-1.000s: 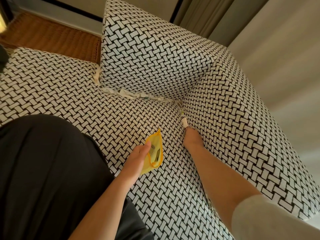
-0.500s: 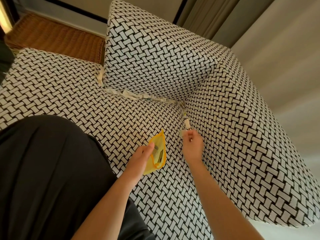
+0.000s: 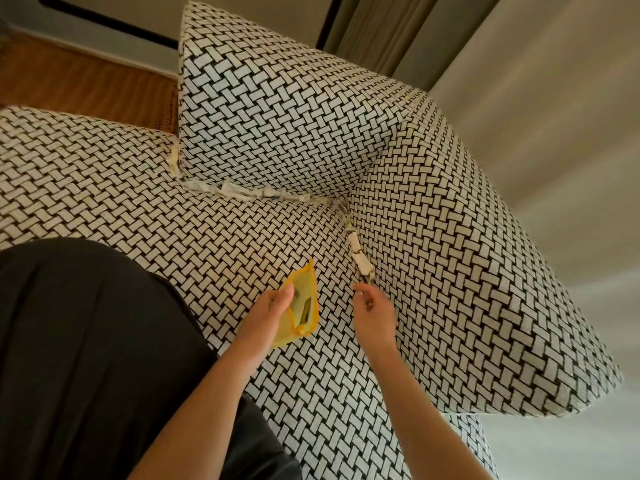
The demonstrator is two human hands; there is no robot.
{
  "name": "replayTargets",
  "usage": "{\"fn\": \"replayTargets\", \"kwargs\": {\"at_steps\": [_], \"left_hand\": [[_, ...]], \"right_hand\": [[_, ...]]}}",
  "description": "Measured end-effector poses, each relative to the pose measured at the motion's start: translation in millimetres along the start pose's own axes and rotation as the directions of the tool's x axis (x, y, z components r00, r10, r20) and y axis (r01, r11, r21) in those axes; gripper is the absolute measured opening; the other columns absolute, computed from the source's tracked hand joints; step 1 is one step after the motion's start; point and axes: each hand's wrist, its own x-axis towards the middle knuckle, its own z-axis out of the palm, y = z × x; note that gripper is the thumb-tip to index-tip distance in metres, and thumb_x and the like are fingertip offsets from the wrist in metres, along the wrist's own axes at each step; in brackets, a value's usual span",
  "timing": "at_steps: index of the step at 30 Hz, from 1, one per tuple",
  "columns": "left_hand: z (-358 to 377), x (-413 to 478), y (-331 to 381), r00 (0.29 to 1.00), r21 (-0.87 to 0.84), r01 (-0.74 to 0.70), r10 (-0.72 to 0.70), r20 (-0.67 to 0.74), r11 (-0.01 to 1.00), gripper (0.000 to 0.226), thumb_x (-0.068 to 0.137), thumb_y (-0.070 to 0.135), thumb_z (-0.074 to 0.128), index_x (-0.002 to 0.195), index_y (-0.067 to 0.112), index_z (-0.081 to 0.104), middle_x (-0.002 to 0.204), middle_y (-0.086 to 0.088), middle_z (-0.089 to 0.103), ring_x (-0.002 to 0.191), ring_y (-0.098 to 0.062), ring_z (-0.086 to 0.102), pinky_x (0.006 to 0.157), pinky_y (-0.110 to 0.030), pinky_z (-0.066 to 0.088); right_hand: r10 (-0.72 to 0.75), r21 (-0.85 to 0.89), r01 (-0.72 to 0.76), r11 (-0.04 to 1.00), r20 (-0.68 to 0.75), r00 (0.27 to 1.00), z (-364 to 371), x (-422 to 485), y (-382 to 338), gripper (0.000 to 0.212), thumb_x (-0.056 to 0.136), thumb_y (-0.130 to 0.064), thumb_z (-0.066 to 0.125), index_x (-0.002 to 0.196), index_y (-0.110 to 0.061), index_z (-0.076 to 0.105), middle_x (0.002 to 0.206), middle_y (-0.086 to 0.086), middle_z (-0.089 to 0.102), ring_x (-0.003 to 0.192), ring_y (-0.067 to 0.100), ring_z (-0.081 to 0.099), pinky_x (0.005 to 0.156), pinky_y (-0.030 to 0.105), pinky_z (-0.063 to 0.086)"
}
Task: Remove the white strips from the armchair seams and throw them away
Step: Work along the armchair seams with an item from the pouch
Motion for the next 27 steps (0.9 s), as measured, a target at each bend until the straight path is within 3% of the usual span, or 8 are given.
{"fn": "replayTargets", "kwargs": {"at_steps": [3, 5, 9, 12, 16, 20, 24, 27], "left_hand": [[-0.9, 2.2, -2.6, 1.000, -0.013, -0.001, 0.001, 0.008, 1.000, 0.081, 0.075, 0.077, 0.031, 0.121, 0.012, 0.046, 0.117, -0.009, 0.053, 0.105, -0.023, 0.054, 0.070, -0.026, 0.042], [-1.1, 4.4, -4.1, 1.000, -0.032, 0.005, -0.005, 0.010, 0.999, 0.079, 0.075, 0.076, 0.033, 0.121, 0.013, 0.046, 0.117, -0.009, 0.053, 0.108, -0.023, 0.053, 0.074, -0.027, 0.042], [-2.8, 7.7, -7.0, 1.000, -0.054, 0.014, -0.012, 0.028, 0.998, 0.078, 0.069, 0.072, 0.033, 0.120, 0.015, 0.047, 0.118, -0.007, 0.055, 0.110, -0.024, 0.054, 0.093, -0.039, 0.044], [-4.5, 9.6, -9.1, 0.999, -0.073, 0.025, -0.022, 0.030, 0.997, 0.079, 0.068, 0.075, 0.036, 0.120, 0.017, 0.048, 0.118, -0.007, 0.056, 0.110, -0.023, 0.054, 0.098, -0.043, 0.043], [-5.0, 11.2, -11.7, 0.999, -0.090, 0.027, -0.023, 0.042, 0.996, 0.075, 0.068, 0.075, 0.037, 0.120, 0.021, 0.047, 0.121, -0.004, 0.055, 0.111, -0.019, 0.053, 0.091, -0.035, 0.043], [-5.4, 9.6, -9.0, 0.999, -0.114, 0.034, -0.031, 0.031, 0.993, 0.078, 0.073, 0.078, 0.036, 0.122, 0.019, 0.047, 0.121, -0.003, 0.054, 0.113, -0.019, 0.051, 0.092, -0.035, 0.041], [-4.6, 4.6, -4.0, 0.999, -0.126, 0.019, -0.014, 0.037, 0.992, 0.062, 0.072, 0.065, 0.034, 0.118, 0.023, 0.042, 0.115, 0.004, 0.051, 0.101, -0.006, 0.050, 0.073, -0.021, 0.038], [-4.2, 4.5, -3.9, 0.999, -0.129, 0.020, -0.015, 0.040, 0.991, 0.056, 0.076, 0.063, 0.035, 0.117, 0.025, 0.041, 0.115, 0.005, 0.049, 0.096, -0.001, 0.048, 0.070, -0.019, 0.036]], "right_hand": [[0.005, -0.374, 0.034, 0.927, 0.103, 0.995, -4.7, 35.5, 18.5, 0.038, 0.095, -0.014, 0.045, 0.133, -0.020, 0.048, 0.072, -0.007, 0.050, 0.053, 0.006, 0.042, 0.046, 0.020, 0.036], [0.027, -0.510, 0.043, 0.859, 0.130, 0.991, -5.6, 54.5, 19.5, 0.043, 0.095, -0.013, 0.043, 0.137, -0.022, 0.041, 0.081, -0.003, 0.053, 0.063, 0.013, 0.052, 0.051, 0.027, 0.046], [0.084, -0.511, -0.007, 0.860, 0.128, 0.988, 1.3, 77.8, 12.3, 0.043, 0.092, -0.006, 0.043, 0.134, -0.016, 0.040, 0.093, 0.003, 0.052, 0.069, 0.015, 0.052, 0.051, 0.023, 0.042], [0.109, -0.536, -0.048, 0.843, 0.083, 0.991, 7.5, 87.2, 9.3, 0.038, 0.092, -0.003, 0.043, 0.129, -0.011, 0.043, 0.103, 0.010, 0.057, 0.079, 0.021, 0.054, 0.058, 0.028, 0.046], [0.073, -0.641, -0.033, 0.767, 0.036, 0.997, 13.2, 89.4, 4.1, 0.030, 0.093, -0.006, 0.041, 0.122, -0.004, 0.049, 0.106, 0.014, 0.059, 0.085, 0.026, 0.058, 0.066, 0.032, 0.051], [0.066, -0.767, 0.010, 0.641, 0.068, 0.996, 14.3, 93.2, -5.3, 0.028, 0.094, -0.006, 0.042, 0.120, 0.001, 0.052, 0.108, 0.014, 0.061, 0.093, 0.026, 0.060, 0.070, 0.032, 0.049], [0.090, -0.844, 0.061, 0.532, 0.128, 0.988, 15.6, 96.3, -12.7, 0.027, 0.095, -0.009, 0.044, 0.119, -0.001, 0.053, 0.108, 0.012, 0.060, 0.096, 0.025, 0.060, 0.074, 0.032, 0.050], [0.086, -0.896, 0.105, 0.432, 0.157, 0.984, 14.2, 94.3, -14.4, 0.027, 0.094, -0.010, 0.046, 0.119, -0.002, 0.053, 0.110, 0.010, 0.059, 0.097, 0.023, 0.059, 0.075, 0.030, 0.051]]}}
